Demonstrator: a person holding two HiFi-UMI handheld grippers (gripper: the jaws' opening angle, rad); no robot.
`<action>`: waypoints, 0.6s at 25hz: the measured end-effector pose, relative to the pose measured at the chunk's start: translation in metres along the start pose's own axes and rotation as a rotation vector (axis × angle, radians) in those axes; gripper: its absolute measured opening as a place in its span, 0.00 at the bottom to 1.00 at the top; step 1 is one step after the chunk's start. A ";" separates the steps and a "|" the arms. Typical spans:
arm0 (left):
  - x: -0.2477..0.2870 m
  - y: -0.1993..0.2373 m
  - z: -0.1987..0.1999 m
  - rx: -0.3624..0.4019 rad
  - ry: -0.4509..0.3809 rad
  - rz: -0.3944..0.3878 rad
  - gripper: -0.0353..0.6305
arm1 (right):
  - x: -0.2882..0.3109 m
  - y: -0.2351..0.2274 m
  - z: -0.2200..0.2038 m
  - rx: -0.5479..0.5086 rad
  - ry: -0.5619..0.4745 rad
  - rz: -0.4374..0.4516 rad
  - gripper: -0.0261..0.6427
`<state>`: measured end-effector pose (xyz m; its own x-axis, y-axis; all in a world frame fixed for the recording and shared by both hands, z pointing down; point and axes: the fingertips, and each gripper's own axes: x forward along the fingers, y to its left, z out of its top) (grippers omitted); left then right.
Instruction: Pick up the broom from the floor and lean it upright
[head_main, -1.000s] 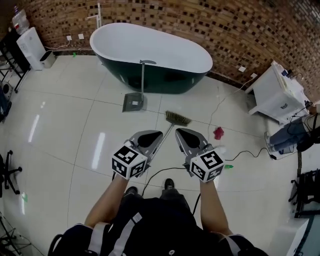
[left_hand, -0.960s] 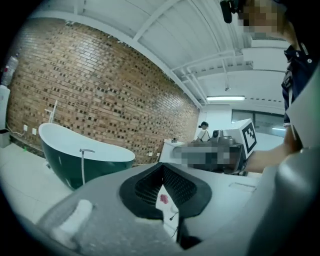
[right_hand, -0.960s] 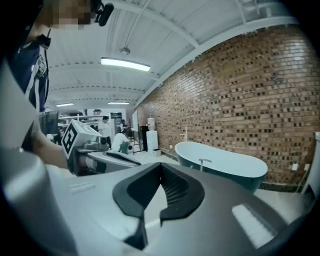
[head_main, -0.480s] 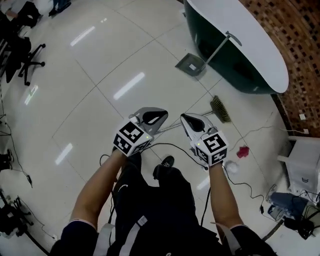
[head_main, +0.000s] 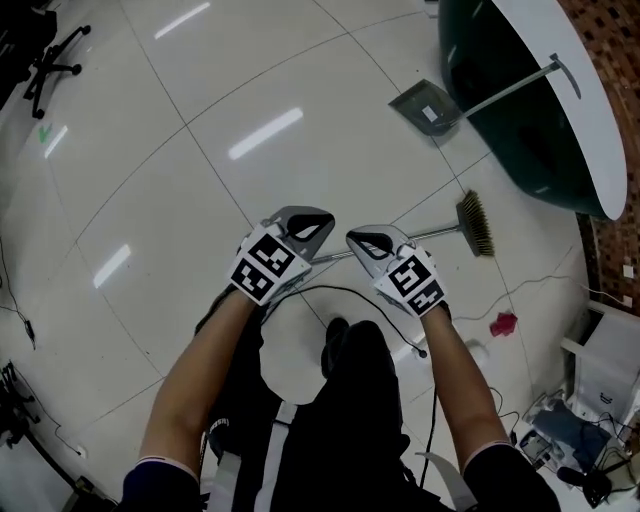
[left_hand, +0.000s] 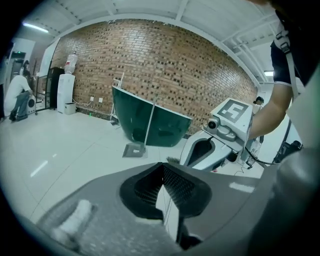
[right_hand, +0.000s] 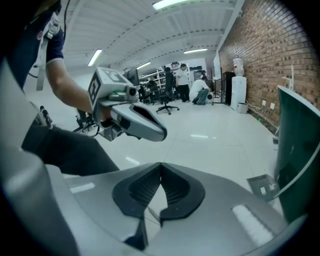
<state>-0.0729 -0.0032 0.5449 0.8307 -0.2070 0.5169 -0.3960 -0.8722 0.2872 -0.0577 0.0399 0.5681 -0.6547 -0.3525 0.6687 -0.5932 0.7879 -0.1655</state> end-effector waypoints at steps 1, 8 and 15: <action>0.012 0.008 -0.015 0.001 0.003 -0.002 0.06 | 0.018 0.000 -0.020 -0.026 0.025 0.025 0.05; 0.097 0.058 -0.135 0.002 0.055 -0.009 0.06 | 0.138 -0.003 -0.181 -0.108 0.190 0.225 0.14; 0.158 0.093 -0.238 -0.079 0.035 0.018 0.06 | 0.228 0.015 -0.316 -0.219 0.322 0.451 0.18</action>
<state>-0.0713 -0.0115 0.8453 0.8096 -0.2057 0.5497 -0.4417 -0.8303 0.3399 -0.0678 0.1309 0.9471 -0.6246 0.1851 0.7587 -0.1569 0.9220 -0.3541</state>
